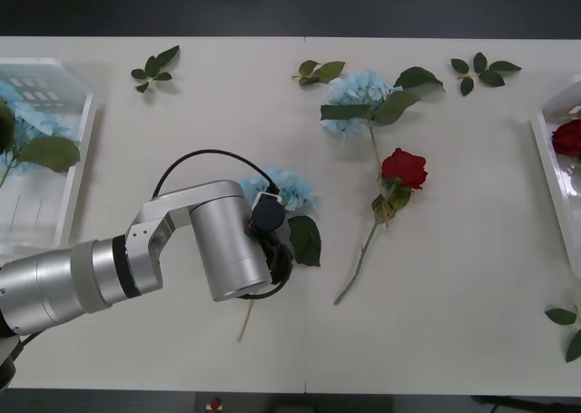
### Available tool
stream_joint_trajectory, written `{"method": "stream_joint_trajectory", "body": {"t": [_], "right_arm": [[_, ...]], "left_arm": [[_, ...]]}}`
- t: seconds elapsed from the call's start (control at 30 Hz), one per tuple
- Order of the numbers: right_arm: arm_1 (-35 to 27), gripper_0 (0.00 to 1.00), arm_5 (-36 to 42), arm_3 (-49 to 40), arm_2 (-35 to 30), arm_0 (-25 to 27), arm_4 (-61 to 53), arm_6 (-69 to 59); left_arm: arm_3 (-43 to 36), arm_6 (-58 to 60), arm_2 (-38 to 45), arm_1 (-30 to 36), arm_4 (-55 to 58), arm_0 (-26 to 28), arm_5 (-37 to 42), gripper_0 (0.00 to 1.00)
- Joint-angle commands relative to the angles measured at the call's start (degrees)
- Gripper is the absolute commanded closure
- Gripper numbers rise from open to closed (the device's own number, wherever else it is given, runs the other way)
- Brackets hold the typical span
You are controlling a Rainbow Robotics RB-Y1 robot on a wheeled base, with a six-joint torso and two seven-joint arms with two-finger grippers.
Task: Put the red flowers into the right box and the blue flowers into the left box
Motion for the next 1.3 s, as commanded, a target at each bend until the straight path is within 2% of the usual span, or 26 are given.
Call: {"method": "stream_joint_trajectory", "body": {"t": [0.03,0.17,0.33,0.37,0.4,0.43,0.47,0.53,0.6,0.63,0.67,0.7,0.97,1.17,1.3], "right_arm": [[-0.72,0.08,4.45,-2.83,-2.11,-1.29,-4.63,-5.06],[-1.77,0.08,6.47,-9.69,-2.11,-1.73,-3.14,-19.91],[-4.06,0.08,6.56,-23.58,-2.38,-2.34,8.29,-46.01],[-4.14,0.08,6.64,-24.37,-2.29,-2.34,8.99,-47.51],[-4.32,0.08,7.52,-27.53,-2.38,-2.61,12.33,-54.54],[-4.32,0.08,7.52,-27.53,-2.38,-2.61,12.33,-54.54],[-4.32,0.08,9.19,-32.10,-2.38,-3.05,17.17,-63.77],[-4.32,0.08,12.09,-36.41,-2.38,-4.10,22.35,-71.77],[-3.88,0.08,14.99,-39.57,-2.38,-5.07,25.69,-77.66],[-3.53,0.08,17.37,-41.50,-2.38,-5.95,27.62,-81.61],[-3.00,0.08,19.65,-43.35,-2.38,-6.74,29.47,-84.69],[-2.39,0.08,21.67,-44.76,-2.38,-7.44,30.88,-86.97],[6.40,0.08,37.58,-54.16,-2.38,-11.92,44.24,-106.92],[13.35,0.08,46.46,-58.91,-2.38,-13.15,49.86,-115.80],[17.30,0.08,49.62,-60.31,-2.29,-13.15,52.32,-119.58]], "left_arm": [[0.29,-2.24,0.27,-0.77,0.42,-1.52,-0.69,0.00],[0.82,-2.68,0.27,-0.95,0.77,-1.52,-0.77,0.01],[3.46,-3.21,0.18,-1.56,1.12,-1.52,-2.71,0.02],[3.54,-3.29,0.09,-1.65,1.12,-1.52,-2.79,0.01],[4.16,-3.47,0.18,-1.91,1.12,-1.52,-3.41,0.02],[4.16,-3.47,0.18,-1.91,1.12,-1.52,-3.41,0.02],[4.51,-3.65,0.09,-2.09,1.12,-1.52,-3.67,0.02],[4.42,-3.65,0.18,-2.09,1.12,-1.52,-3.67,0.04],[4.42,-3.82,0.18,-2.09,1.04,-1.52,-3.76,0.17],[4.42,-3.82,0.18,-2.18,1.04,-1.52,-3.67,0.49],[4.42,-3.82,0.18,-2.09,0.95,-1.52,-3.76,0.91],[4.42,-3.82,0.18,-2.09,0.77,-1.52,-3.67,1.00],[3.46,-4.00,0.18,-1.65,-0.90,-1.61,-3.67,1.00],[-1.90,-4.08,1.15,1.34,-2.83,-1.52,-3.15,1.00],[-6.30,-4.08,2.38,4.59,-3.10,-1.52,-2.36,1.00]]}}
